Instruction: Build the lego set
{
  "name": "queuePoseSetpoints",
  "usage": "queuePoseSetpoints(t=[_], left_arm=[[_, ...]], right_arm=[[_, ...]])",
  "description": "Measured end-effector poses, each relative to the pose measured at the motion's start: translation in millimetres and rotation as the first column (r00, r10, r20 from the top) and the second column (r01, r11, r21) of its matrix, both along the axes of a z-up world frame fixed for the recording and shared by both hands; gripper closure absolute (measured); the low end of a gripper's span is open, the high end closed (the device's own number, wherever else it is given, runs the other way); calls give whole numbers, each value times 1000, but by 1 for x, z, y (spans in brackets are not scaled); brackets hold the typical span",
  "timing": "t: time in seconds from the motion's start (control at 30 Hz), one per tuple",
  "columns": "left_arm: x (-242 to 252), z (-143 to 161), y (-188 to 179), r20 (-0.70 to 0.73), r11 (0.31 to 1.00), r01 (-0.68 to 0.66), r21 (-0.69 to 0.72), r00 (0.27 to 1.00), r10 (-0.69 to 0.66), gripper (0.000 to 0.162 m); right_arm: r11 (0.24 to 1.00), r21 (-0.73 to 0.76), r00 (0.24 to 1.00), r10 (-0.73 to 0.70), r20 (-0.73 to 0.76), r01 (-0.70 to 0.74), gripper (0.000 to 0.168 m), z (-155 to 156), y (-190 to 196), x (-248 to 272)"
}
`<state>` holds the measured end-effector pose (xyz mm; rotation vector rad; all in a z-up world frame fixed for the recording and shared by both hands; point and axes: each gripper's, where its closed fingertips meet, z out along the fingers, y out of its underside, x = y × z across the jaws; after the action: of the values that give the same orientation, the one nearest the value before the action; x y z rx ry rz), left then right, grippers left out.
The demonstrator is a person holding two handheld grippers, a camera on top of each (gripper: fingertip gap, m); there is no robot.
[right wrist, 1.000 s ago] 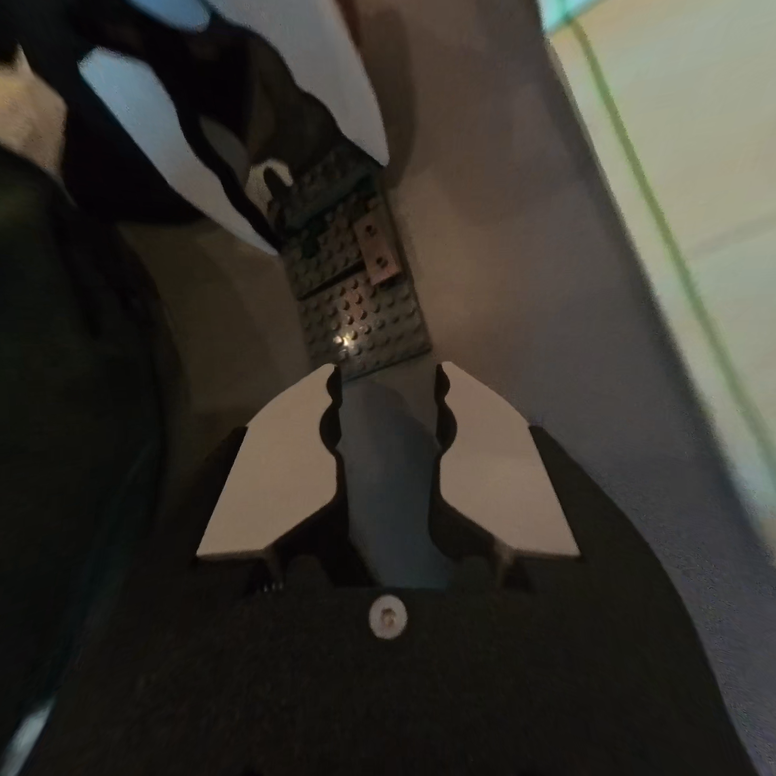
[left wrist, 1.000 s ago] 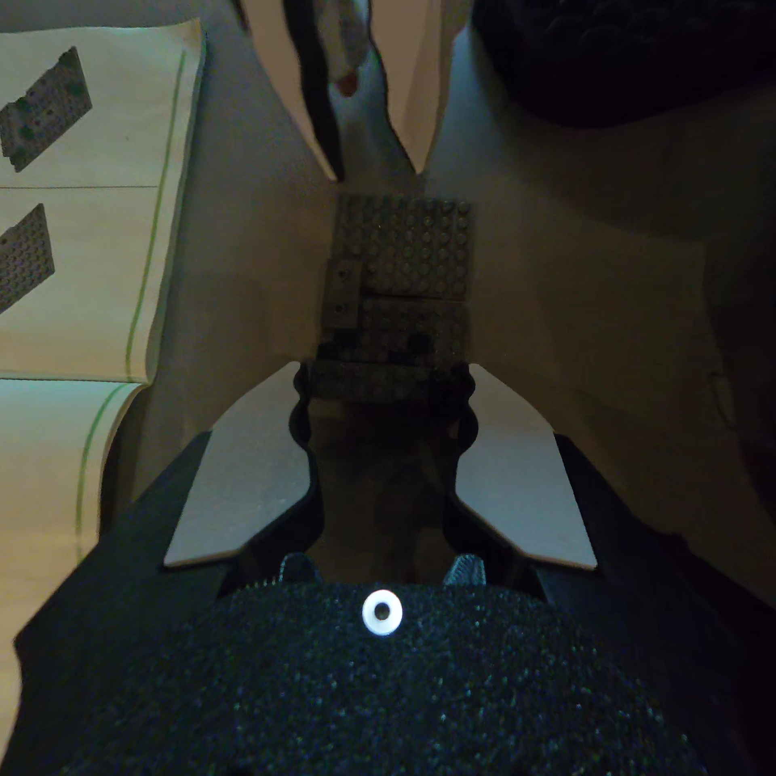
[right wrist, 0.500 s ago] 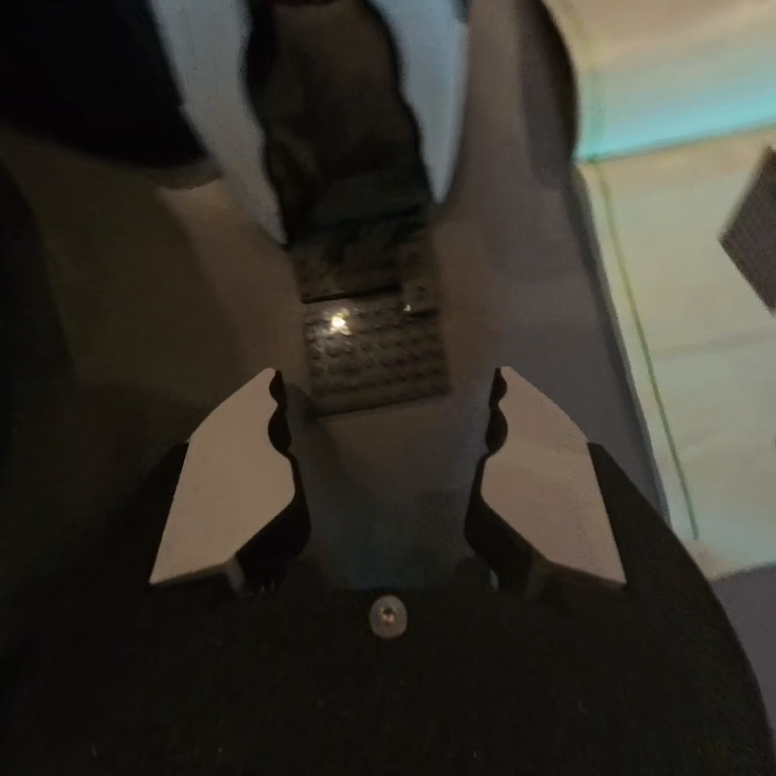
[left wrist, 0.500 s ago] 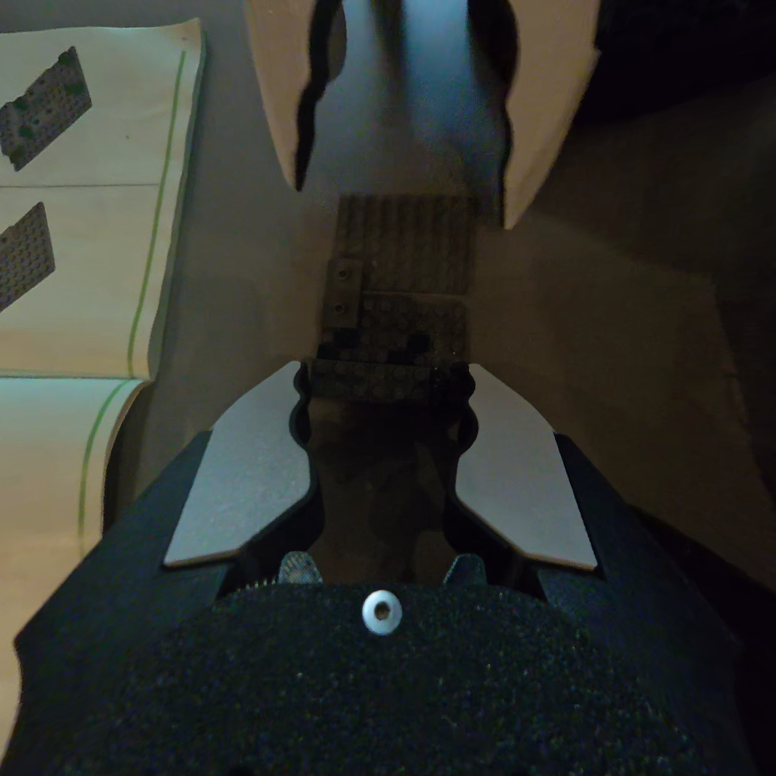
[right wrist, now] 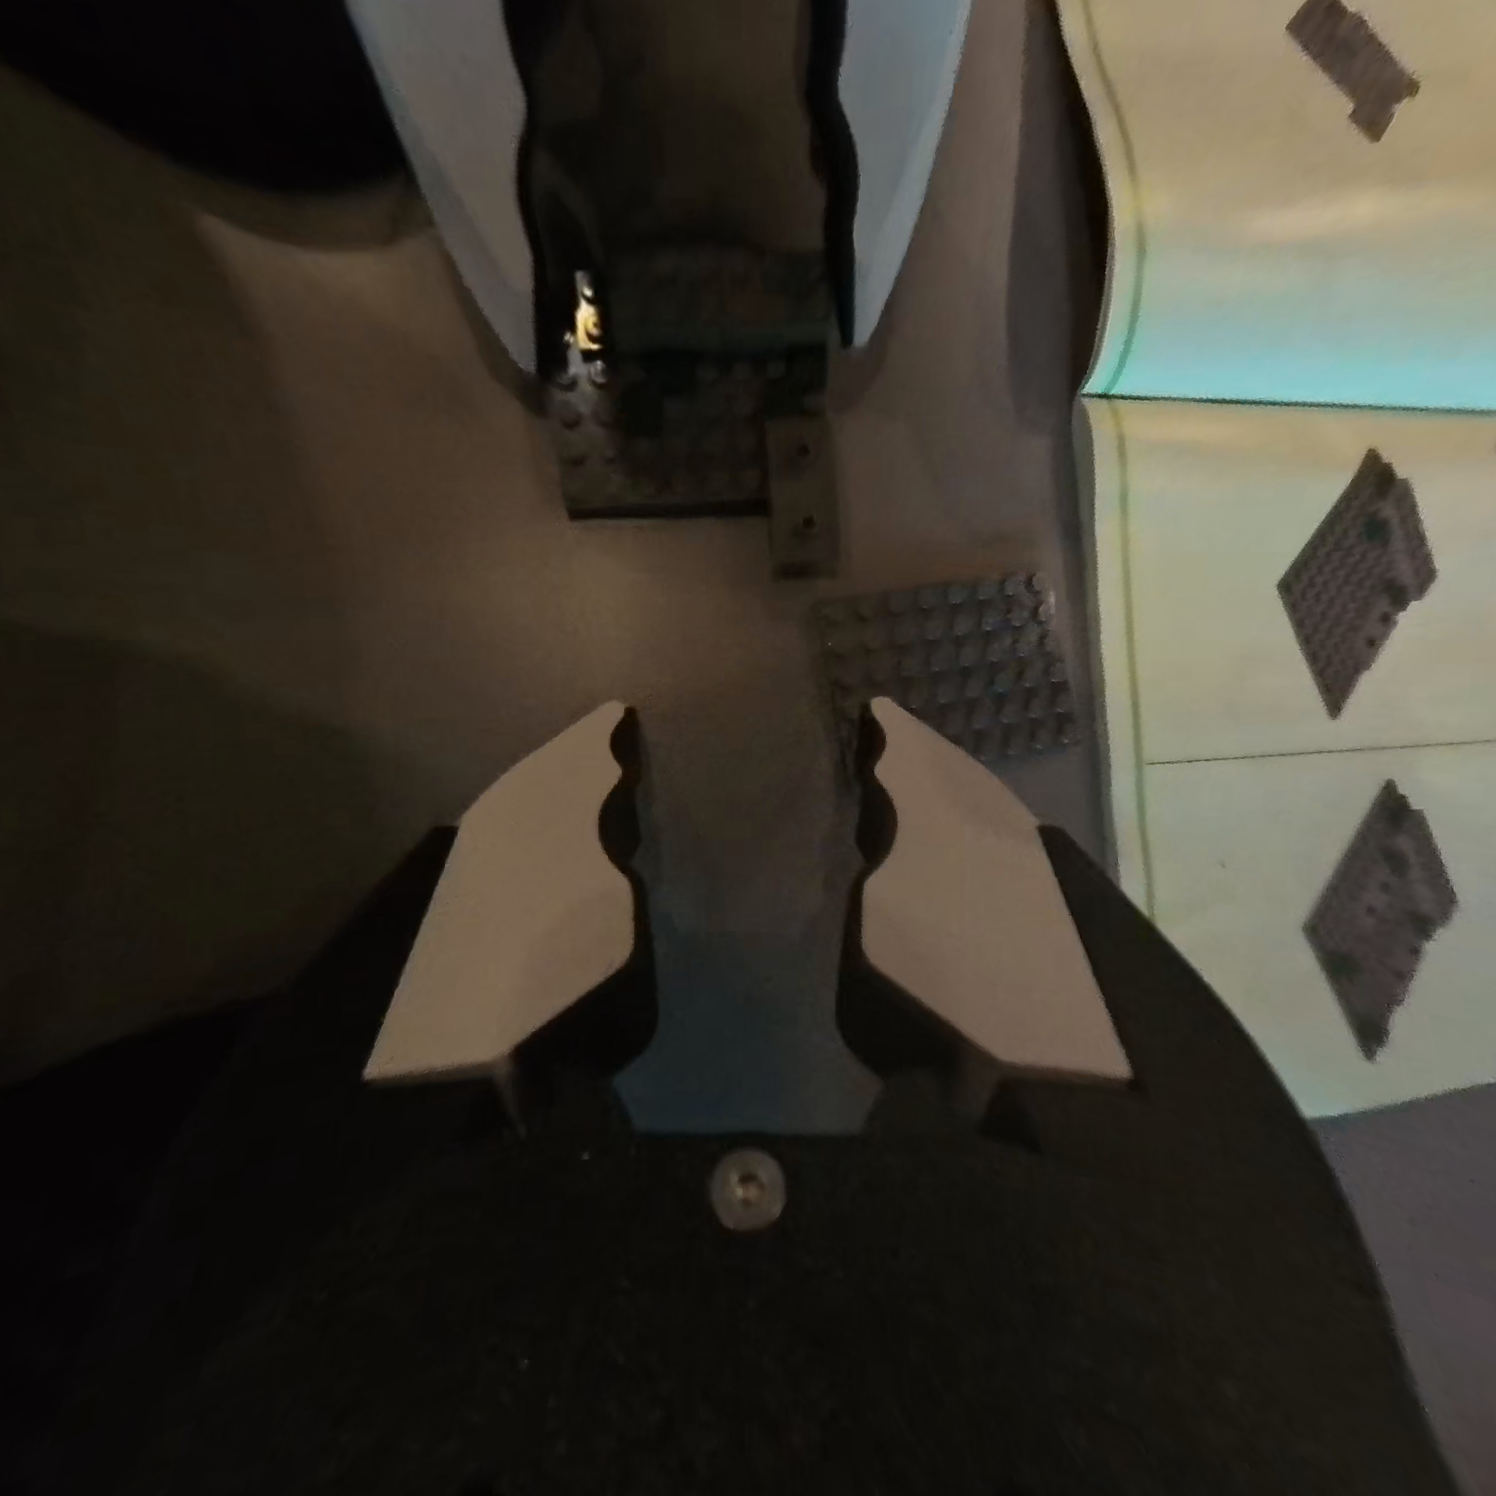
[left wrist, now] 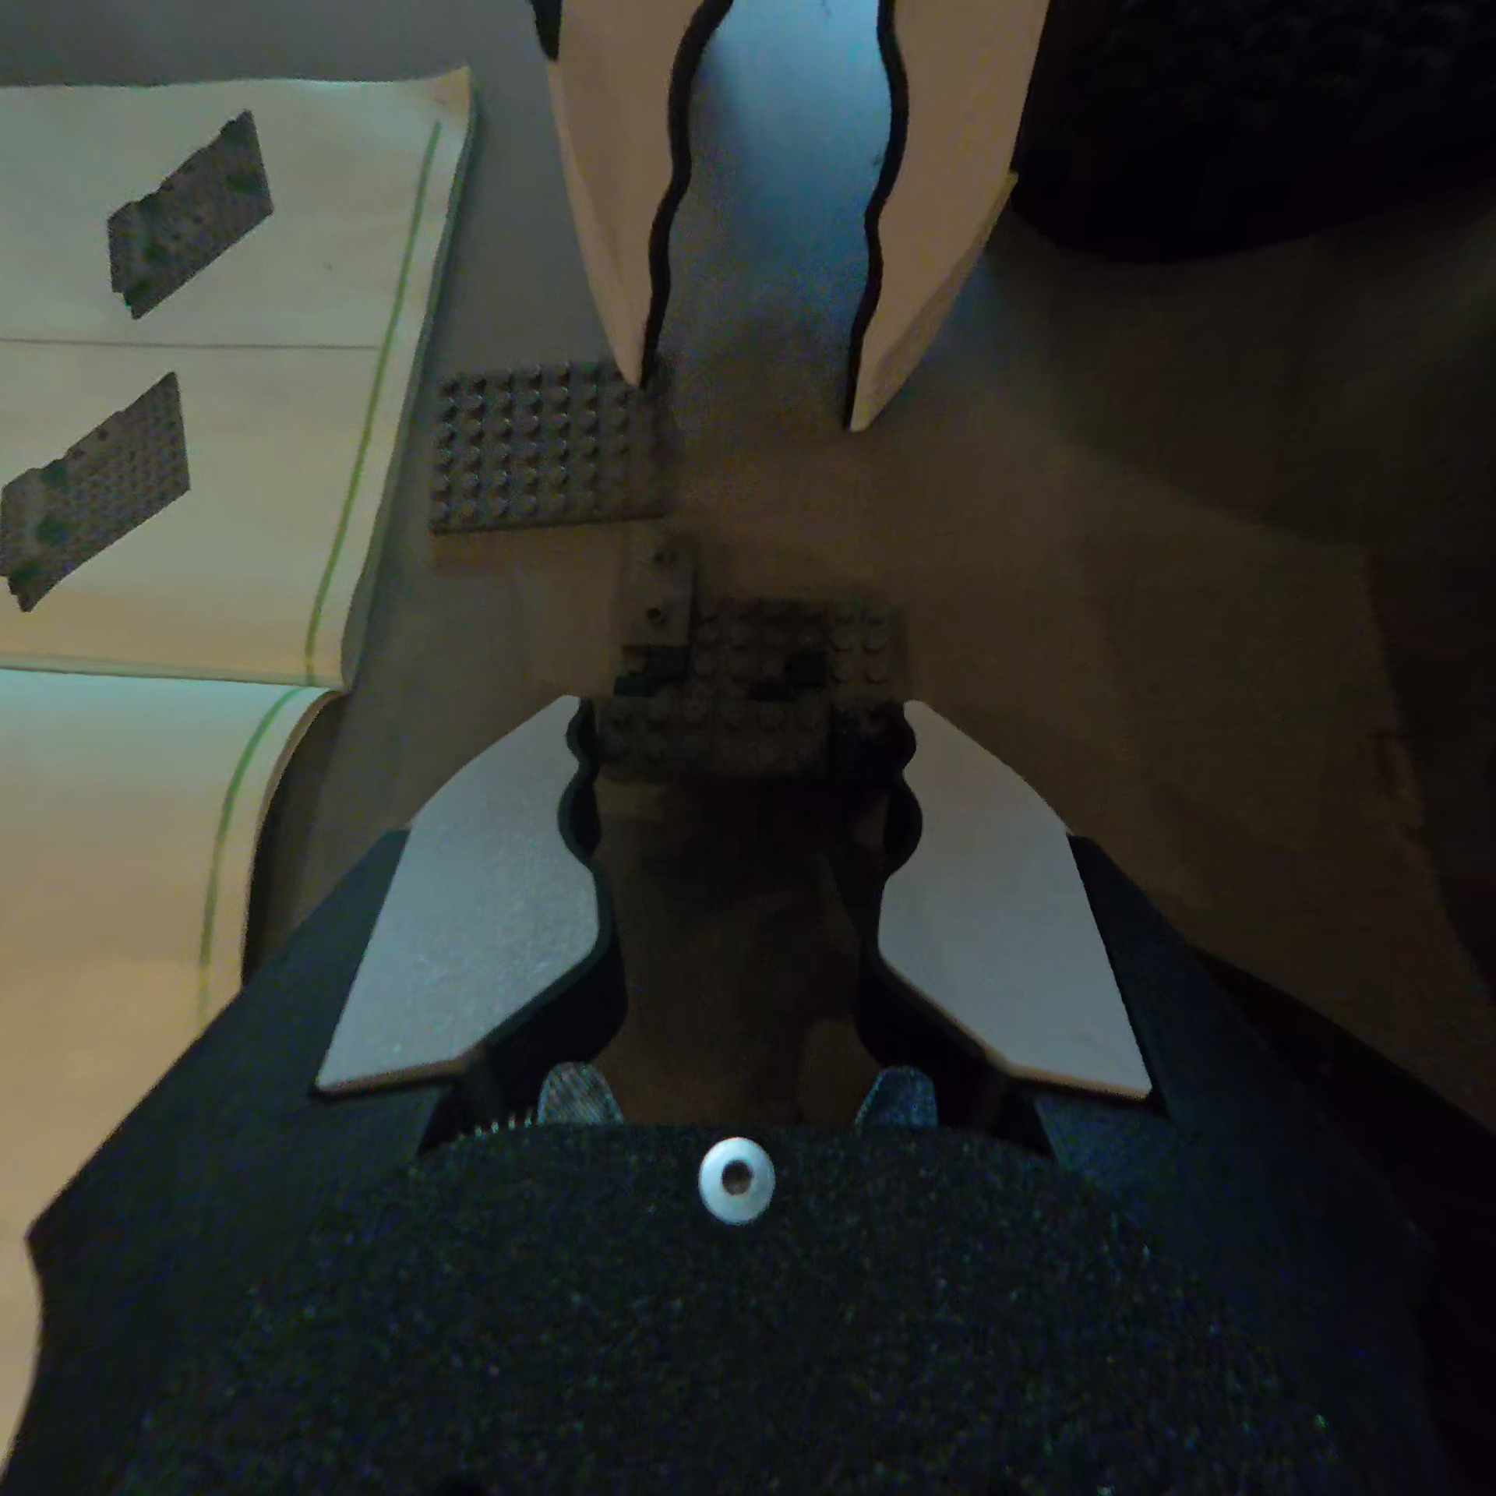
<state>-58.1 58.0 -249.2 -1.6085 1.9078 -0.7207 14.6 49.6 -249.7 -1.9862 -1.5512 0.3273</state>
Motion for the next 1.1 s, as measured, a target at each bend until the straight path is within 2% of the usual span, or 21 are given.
queuePoseSetpoints(t=[0.17,0.33,0.43,0.57,0.67,1.1], left_arm=[[1,1,1,-8,1000,6,9,1000,-6,92],[5,6,1,-1,1000,-2,31,1000,2,93],[4,11,1,23,999,-25,32,999,24,93],[1,18,3,70,998,-44,46,997,40,93],[1,20,6,97,997,-62,47,994,57,93],[12,14,1,90,999,-45,-16,995,47,93]], right_arm=[[1000,-4,1000,21,-16,-21,104,9,20,10],[985,-121,992,122,8,-121,91,3,44,9],[971,-171,983,178,49,-168,91,-9,48,8],[964,-189,980,195,34,-185,95,-10,51,6],[967,-184,983,182,16,-176,103,-10,53,6],[982,-146,993,112,-40,-116,103,1,21,15]])
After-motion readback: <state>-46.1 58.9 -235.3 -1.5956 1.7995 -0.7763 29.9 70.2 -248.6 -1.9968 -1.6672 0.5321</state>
